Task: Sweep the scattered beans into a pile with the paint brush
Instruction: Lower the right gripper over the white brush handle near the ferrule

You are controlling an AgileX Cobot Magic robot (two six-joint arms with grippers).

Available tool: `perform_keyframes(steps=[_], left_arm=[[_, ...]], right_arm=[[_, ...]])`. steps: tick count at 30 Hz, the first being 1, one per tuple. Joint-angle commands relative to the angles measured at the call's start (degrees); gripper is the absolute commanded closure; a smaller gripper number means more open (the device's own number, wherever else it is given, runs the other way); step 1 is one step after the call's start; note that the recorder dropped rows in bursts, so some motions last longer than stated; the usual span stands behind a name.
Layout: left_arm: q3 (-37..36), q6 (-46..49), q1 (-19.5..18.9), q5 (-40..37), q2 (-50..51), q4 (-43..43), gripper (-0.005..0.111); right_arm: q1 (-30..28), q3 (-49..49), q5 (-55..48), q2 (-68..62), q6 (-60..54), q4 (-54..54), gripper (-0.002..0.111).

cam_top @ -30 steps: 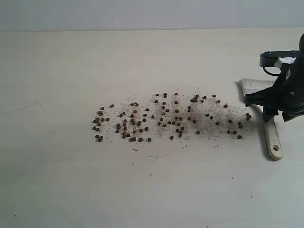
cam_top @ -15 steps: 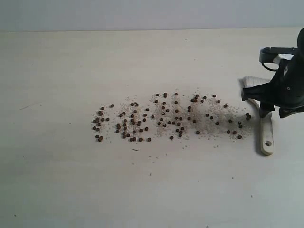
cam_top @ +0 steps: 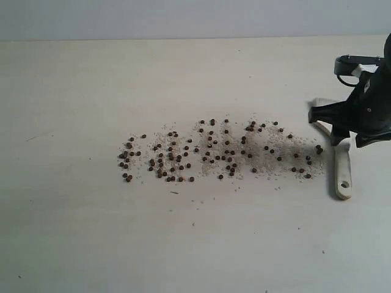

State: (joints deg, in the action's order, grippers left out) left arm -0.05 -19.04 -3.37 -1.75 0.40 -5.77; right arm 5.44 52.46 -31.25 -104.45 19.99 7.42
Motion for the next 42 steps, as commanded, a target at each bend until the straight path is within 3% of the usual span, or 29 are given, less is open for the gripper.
perform_keyframes(steps=[1,42], left_arm=[[0.05,-0.1,-0.1,-0.01,-0.21,-0.42,0.107],[0.05,-0.1,-0.1,-0.01,-0.21,-0.42,0.107]], right_arm=[[0.27,0.48,1.1,-0.4,0.2,-0.06,0.062],[0.27,0.48,0.09,-0.4,-0.05,0.15,0.062]])
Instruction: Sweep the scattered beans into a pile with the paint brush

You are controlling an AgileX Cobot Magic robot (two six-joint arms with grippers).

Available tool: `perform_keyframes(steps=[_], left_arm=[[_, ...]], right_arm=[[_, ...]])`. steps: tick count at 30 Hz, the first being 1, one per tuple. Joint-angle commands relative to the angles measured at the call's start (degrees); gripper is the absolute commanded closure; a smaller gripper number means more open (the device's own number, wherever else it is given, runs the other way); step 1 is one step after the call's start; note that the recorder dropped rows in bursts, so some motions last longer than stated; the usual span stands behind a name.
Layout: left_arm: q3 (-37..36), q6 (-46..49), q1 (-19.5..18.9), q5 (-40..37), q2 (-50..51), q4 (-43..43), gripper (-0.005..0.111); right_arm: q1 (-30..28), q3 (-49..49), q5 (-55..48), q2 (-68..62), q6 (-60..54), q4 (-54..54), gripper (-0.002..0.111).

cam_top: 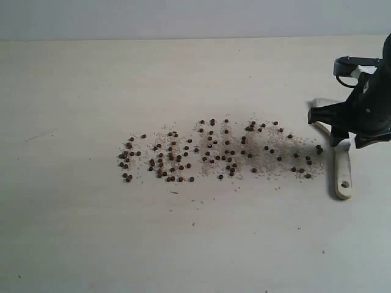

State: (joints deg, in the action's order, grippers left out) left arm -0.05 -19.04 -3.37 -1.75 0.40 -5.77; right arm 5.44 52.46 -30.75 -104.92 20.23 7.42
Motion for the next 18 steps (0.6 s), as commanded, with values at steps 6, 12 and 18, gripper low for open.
perform_keyframes(steps=[6,12,18], left_arm=[[0.05,-0.1,-0.1,-0.01,-0.21,-0.42,0.107],[0.05,-0.1,-0.1,-0.01,-0.21,-0.42,0.107],[0.05,-0.1,-0.1,-0.01,-0.21,-0.42,0.107]], right_arm=[[0.89,0.48,1.7,0.07,-0.55,-0.98,0.062],[1.2,0.48,1.28,0.18,-0.68,-1.11,0.062],[1.2,0.48,0.91,0.18,-0.63,-1.11,0.062]])
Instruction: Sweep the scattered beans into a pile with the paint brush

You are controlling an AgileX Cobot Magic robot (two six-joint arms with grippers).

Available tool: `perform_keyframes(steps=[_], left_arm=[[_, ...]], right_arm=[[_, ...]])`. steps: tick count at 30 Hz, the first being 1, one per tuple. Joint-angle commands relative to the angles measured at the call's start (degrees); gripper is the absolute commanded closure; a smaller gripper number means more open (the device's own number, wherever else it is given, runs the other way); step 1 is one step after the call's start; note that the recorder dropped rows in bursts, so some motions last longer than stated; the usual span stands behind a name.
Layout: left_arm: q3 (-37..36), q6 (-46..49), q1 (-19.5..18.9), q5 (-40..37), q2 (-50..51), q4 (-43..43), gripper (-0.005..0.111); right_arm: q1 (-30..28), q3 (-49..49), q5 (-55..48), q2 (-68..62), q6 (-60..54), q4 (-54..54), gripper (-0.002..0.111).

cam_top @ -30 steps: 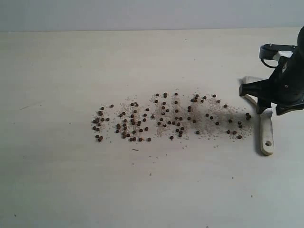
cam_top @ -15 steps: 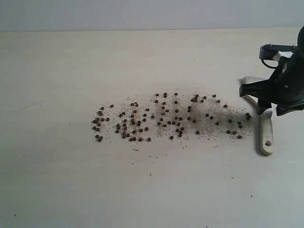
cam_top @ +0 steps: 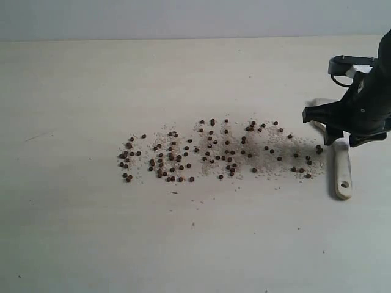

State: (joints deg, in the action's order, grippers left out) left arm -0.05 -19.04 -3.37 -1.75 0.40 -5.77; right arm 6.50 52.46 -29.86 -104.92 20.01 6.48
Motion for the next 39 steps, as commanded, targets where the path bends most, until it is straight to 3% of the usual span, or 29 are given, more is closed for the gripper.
perform_keyframes(steps=[1,39], left_arm=[[0.05,-0.1,-0.1,-0.01,-0.21,-0.42,0.107],[0.05,-0.1,-0.1,-0.01,-0.21,-0.42,0.107]], right_arm=[[0.15,0.48,0.15,0.18,-0.41,-0.17,0.062],[0.15,-2.97,4.11,-1.72,7.7,7.17,0.062]])
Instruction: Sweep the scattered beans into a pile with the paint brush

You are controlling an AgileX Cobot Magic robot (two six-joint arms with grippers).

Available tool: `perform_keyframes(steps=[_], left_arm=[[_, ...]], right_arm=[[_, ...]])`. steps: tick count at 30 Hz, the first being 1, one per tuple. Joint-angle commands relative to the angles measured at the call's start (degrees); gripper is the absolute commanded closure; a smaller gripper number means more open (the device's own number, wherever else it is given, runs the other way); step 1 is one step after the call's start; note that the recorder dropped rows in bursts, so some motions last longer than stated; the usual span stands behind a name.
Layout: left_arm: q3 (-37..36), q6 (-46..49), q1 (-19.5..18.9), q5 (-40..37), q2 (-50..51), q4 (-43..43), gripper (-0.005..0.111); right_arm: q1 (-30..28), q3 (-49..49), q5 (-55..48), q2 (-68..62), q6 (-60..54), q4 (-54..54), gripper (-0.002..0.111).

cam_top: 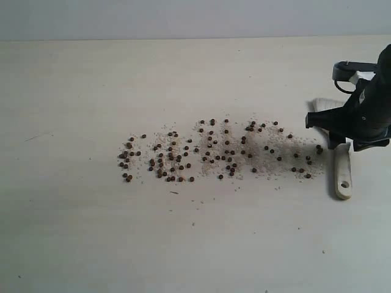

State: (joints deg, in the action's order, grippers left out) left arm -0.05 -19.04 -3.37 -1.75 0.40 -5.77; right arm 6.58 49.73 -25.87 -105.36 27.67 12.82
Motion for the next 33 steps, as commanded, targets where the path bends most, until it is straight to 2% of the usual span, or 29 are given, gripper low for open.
perform_keyframes(steps=[1,23,33], left_arm=[[0.05,-0.1,-0.1,-0.01,-0.21,-0.42,0.107],[0.05,-0.1,-0.1,-0.01,-0.21,-0.42,0.107],[0.05,-0.1,-0.1,-0.01,-0.21,-0.42,0.107]], right_arm=[[0.06,-0.25,0.41,-1.82,0.04,0.83,0.062],[0.06,-0.04,-0.72,-2.35,-0.16,4.39,0.062],[0.06,-0.04,-4.15,-2.35,-0.03,10.89,0.062]])
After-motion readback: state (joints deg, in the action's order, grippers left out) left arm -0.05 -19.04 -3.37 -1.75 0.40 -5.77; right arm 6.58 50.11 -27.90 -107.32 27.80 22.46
